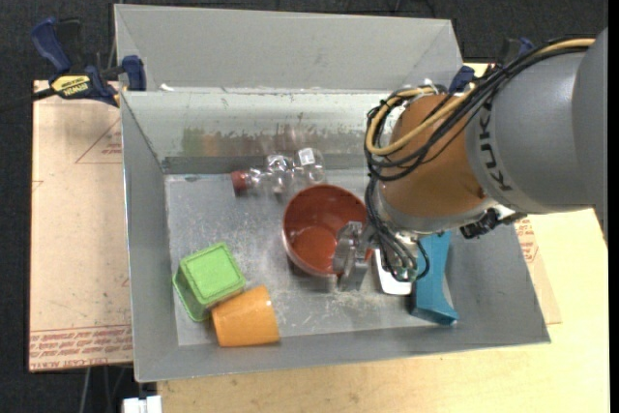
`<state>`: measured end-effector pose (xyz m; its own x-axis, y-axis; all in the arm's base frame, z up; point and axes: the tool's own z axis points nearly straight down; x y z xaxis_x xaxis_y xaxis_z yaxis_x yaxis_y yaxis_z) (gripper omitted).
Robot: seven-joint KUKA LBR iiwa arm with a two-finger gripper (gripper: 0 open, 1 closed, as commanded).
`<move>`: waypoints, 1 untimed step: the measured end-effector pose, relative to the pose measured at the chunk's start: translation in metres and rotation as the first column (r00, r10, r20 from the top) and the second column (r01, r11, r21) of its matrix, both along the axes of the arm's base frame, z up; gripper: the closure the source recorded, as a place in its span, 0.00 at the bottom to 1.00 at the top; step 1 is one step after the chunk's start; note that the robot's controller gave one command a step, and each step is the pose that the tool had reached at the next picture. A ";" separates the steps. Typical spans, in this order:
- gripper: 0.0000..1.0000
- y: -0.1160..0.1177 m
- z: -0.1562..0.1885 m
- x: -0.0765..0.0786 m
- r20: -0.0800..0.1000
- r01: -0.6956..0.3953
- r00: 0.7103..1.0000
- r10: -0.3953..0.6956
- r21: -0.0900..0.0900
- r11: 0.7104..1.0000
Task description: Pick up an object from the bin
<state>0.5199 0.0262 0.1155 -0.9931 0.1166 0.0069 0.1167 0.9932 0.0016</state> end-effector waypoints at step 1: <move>1.00 0.000 0.000 0.000 0.000 0.000 1.000 0.000 0.000 1.000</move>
Offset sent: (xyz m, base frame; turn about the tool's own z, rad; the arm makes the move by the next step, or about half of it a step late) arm 0.0000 0.0000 0.0000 0.0000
